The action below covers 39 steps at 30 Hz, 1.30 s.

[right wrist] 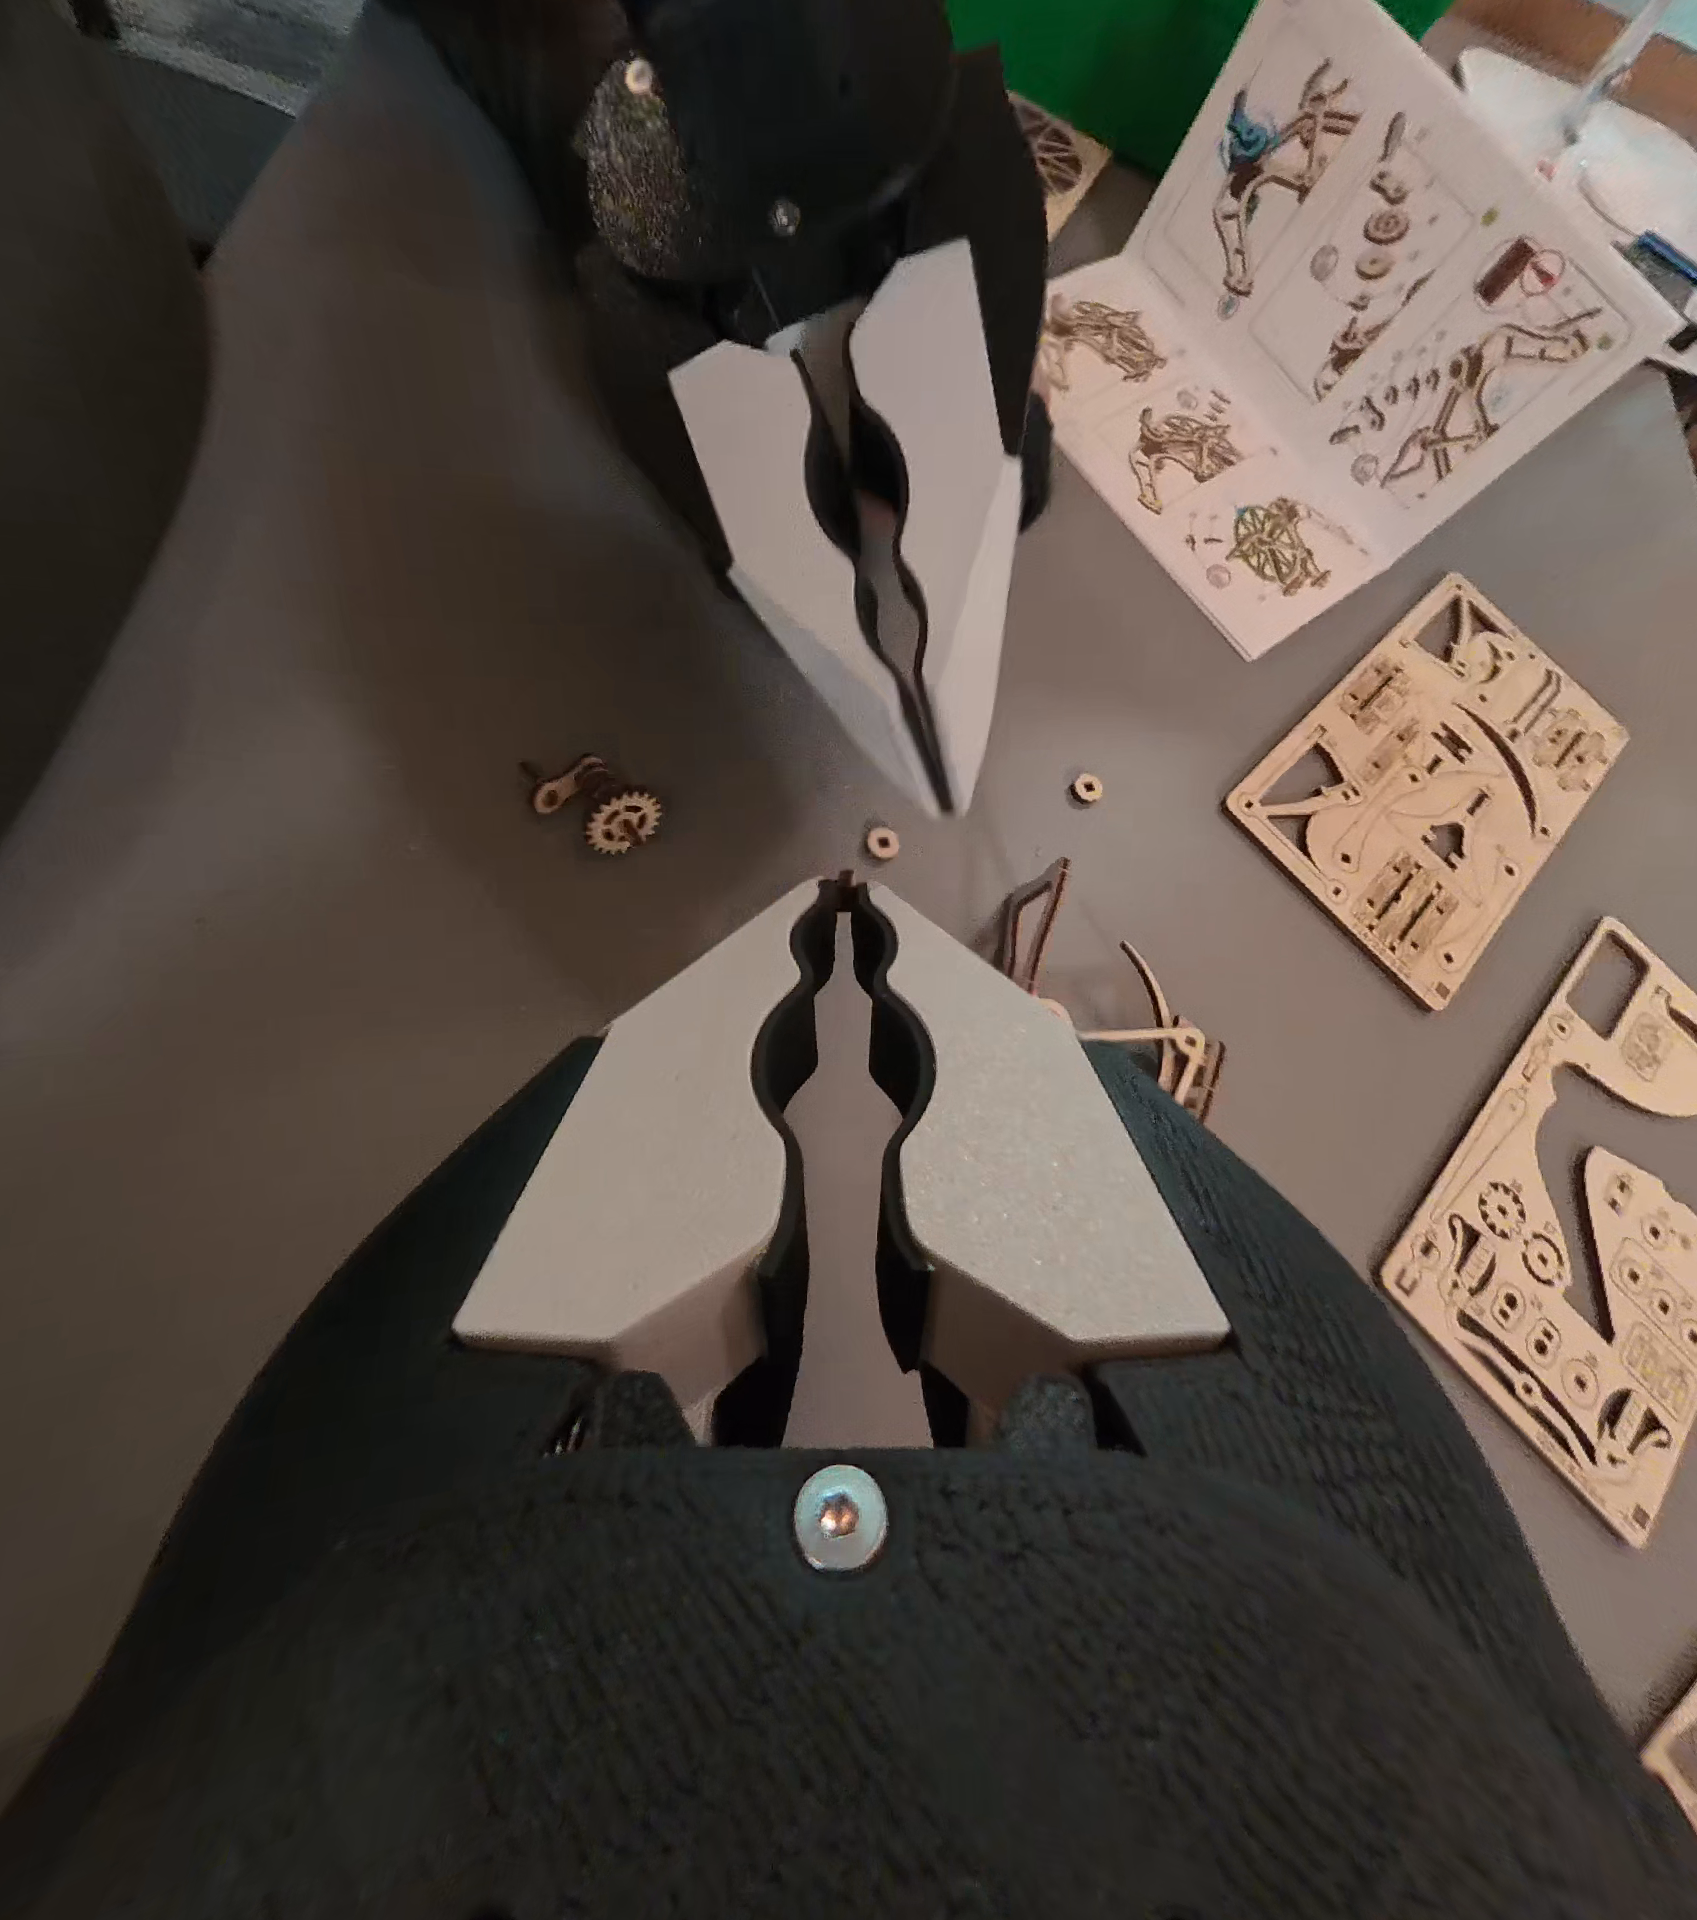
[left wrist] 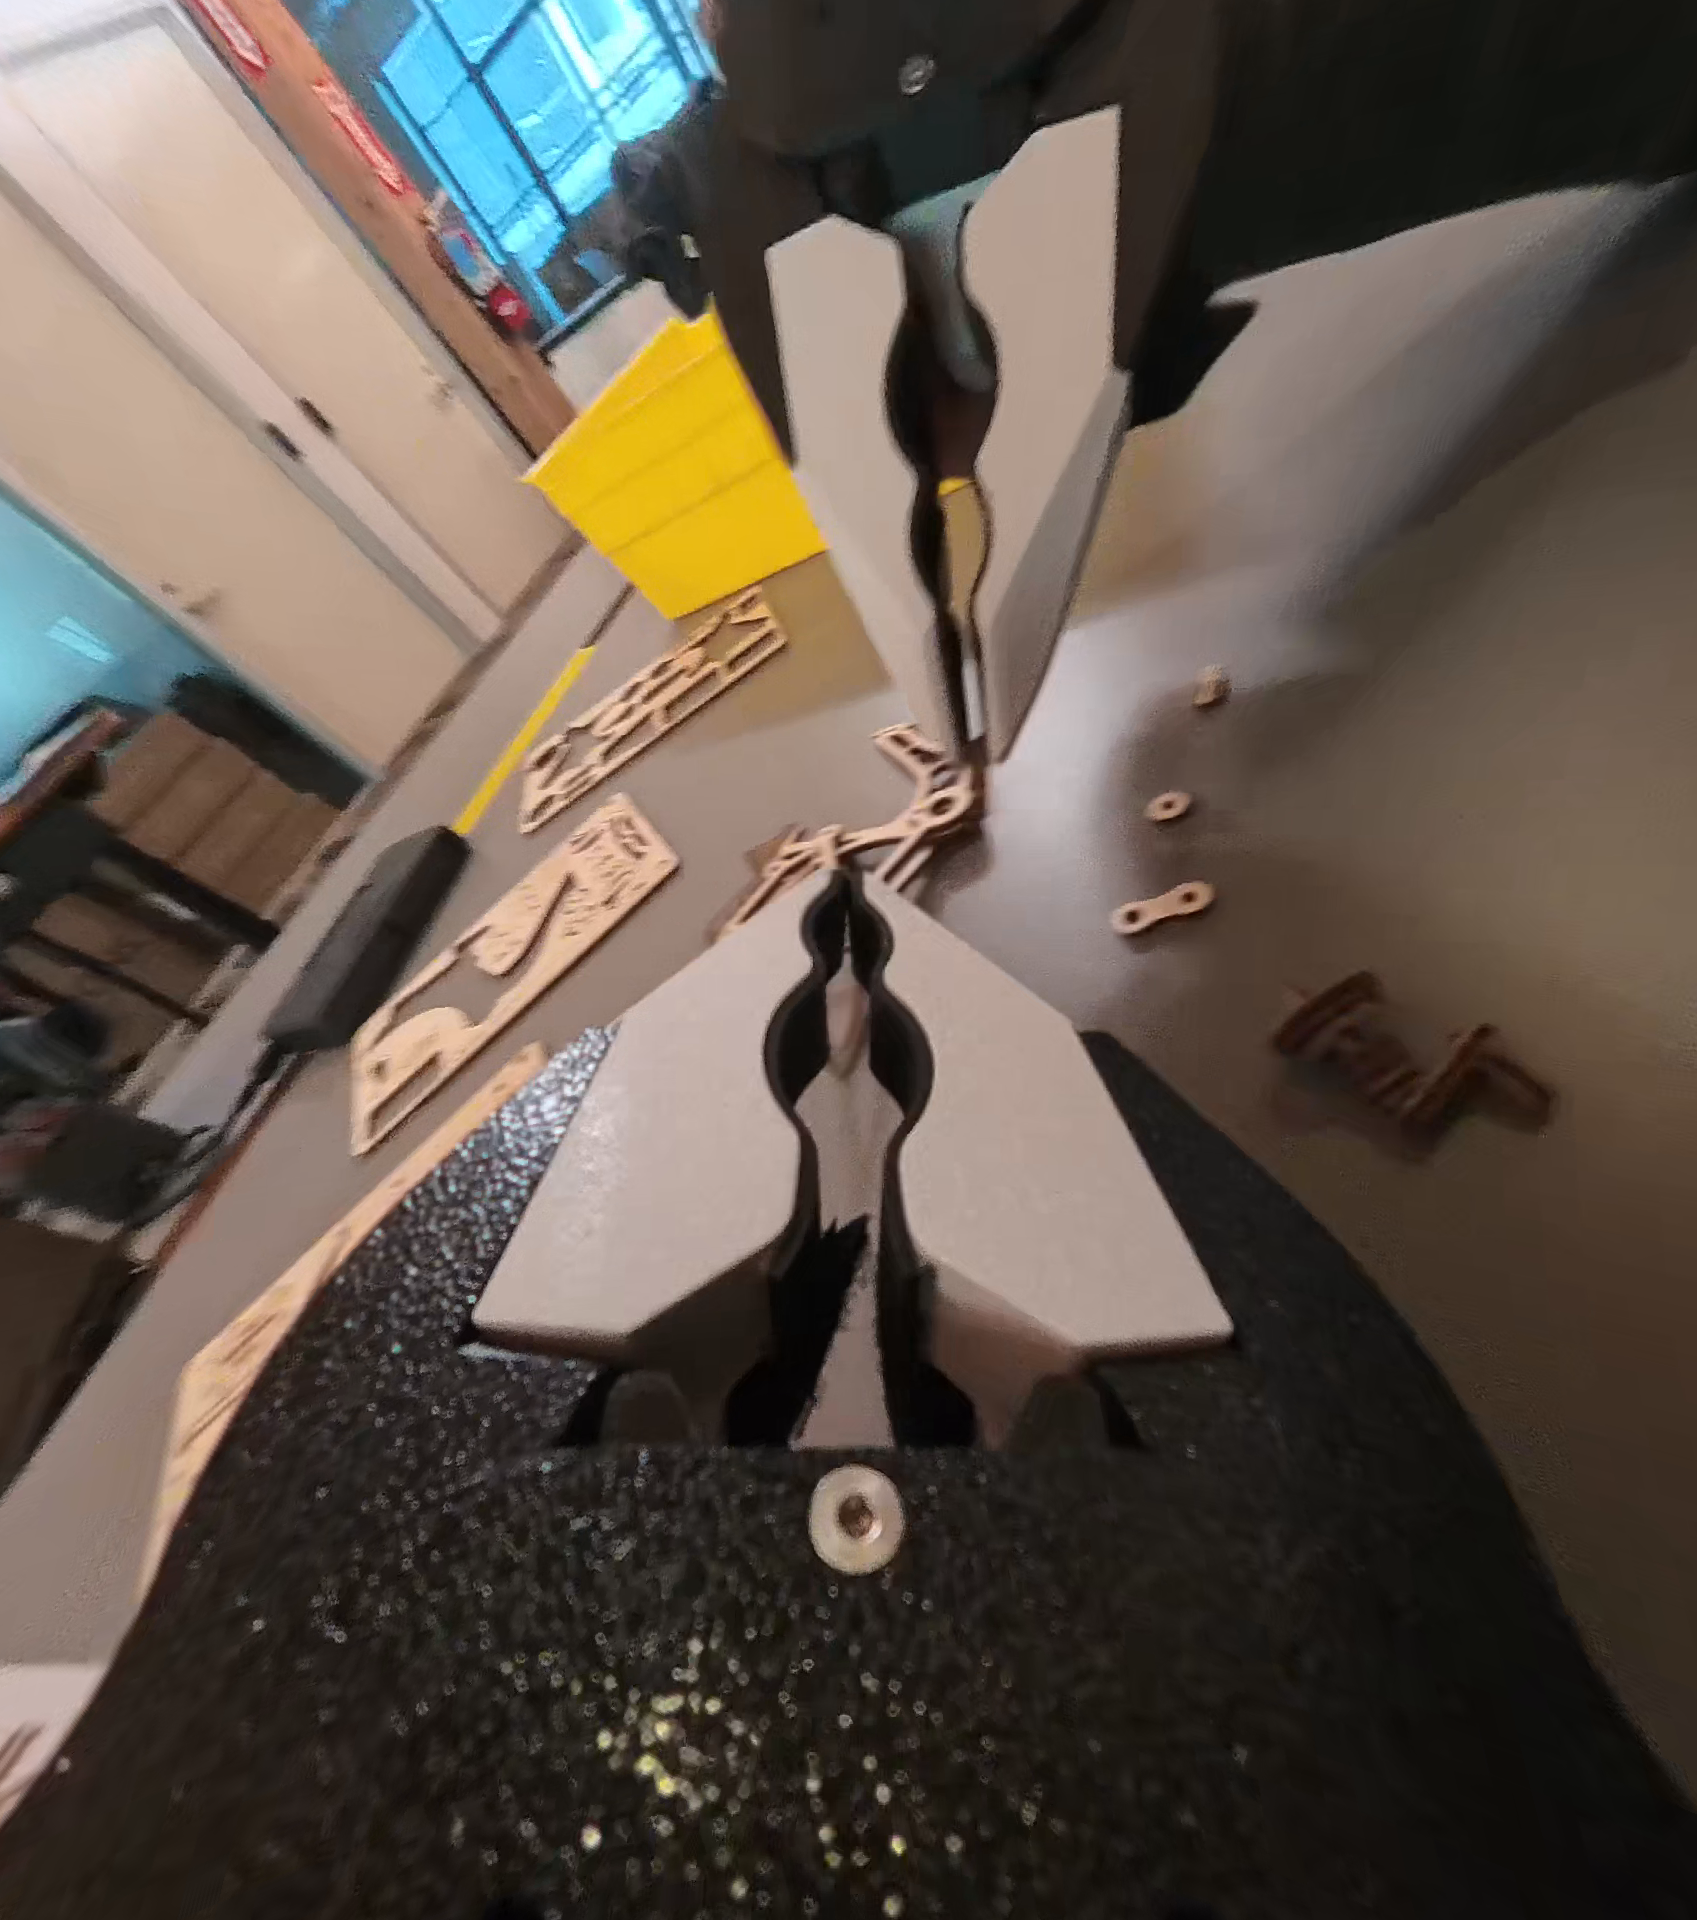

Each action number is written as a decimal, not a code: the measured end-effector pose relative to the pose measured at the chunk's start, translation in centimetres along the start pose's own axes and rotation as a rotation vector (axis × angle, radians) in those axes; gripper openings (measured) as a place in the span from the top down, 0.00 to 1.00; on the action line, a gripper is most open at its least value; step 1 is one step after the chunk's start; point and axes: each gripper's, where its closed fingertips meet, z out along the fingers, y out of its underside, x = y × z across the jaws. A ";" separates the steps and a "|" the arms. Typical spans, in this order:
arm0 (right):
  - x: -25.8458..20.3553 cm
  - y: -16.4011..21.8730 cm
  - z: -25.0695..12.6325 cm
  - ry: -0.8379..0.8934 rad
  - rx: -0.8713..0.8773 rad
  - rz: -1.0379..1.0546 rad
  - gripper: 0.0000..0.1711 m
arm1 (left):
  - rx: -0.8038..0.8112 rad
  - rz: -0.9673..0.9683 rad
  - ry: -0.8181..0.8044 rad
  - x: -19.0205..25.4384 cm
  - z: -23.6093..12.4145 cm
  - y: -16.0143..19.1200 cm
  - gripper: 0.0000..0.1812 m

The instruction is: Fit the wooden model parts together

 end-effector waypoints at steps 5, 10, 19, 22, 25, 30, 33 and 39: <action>-2.1 2.0 1.1 -0.140 -0.114 0.052 1.00 | 0.025 -0.205 -0.043 -2.6 -0.2 0.6 1.00; -2.7 3.0 2.2 -0.179 -0.199 0.038 0.99 | 0.042 -0.202 -0.092 -3.5 -0.3 0.6 1.00; -2.1 3.3 2.4 -0.159 -0.413 0.054 0.99 | 0.044 -0.275 -0.094 -4.3 -0.4 0.8 1.00; -1.8 3.4 2.6 -0.123 -0.468 0.067 0.99 | 0.061 -0.312 -0.093 -4.6 -0.6 0.7 1.00; -2.1 3.5 2.2 -0.139 -0.531 0.087 0.99 | 0.070 -0.334 -0.087 -4.8 -0.6 0.7 1.00; -2.4 3.7 2.0 -0.154 -0.622 0.061 1.00 | 0.070 -0.333 -0.080 -4.7 -0.6 0.7 1.00; -2.3 3.8 2.0 -0.150 -0.654 0.096 0.99 | 0.074 -0.325 -0.073 -4.5 -0.6 0.6 1.00; -2.3 3.5 2.3 -0.158 -0.648 0.077 1.00 | 0.074 -0.320 -0.064 -4.3 -0.6 0.5 1.00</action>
